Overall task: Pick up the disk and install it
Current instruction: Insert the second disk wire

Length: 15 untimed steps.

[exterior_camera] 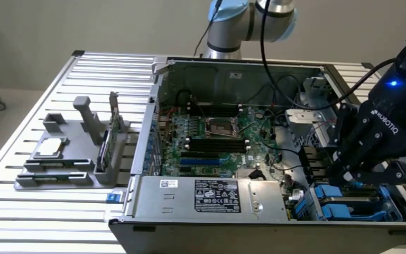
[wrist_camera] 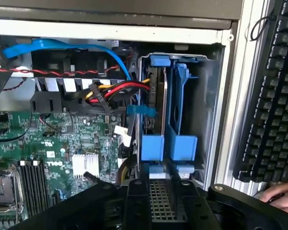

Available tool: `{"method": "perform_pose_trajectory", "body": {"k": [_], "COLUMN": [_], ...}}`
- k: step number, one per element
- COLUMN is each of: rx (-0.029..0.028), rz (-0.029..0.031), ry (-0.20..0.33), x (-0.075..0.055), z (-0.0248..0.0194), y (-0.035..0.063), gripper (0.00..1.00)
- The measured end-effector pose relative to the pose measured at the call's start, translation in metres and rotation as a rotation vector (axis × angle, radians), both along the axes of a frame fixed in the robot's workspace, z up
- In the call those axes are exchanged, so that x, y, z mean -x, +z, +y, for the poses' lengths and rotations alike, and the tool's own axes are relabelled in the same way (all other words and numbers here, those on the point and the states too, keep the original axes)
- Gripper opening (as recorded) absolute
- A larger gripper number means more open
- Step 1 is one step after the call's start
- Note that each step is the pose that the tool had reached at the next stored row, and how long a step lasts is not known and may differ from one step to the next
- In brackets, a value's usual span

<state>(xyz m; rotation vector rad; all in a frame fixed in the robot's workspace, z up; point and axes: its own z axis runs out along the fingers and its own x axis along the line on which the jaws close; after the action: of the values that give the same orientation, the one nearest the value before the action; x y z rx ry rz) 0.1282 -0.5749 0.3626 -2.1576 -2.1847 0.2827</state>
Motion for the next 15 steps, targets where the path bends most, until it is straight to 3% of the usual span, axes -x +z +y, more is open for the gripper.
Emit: {"method": "perform_pose_trajectory", "body": {"k": [2, 4, 15], "rx": [-0.0002, -0.0004, -0.0003], "rz": [0.0, 0.0, 0.0], "ry": [0.0, 0.0, 0.0], "x": [0.0014, 0.0014, 0.0014], "z": [0.0, 0.0, 0.0], "y": [0.0016, 0.0016, 0.0017], "gripper": [0.16, 0.11, 0.11]}}
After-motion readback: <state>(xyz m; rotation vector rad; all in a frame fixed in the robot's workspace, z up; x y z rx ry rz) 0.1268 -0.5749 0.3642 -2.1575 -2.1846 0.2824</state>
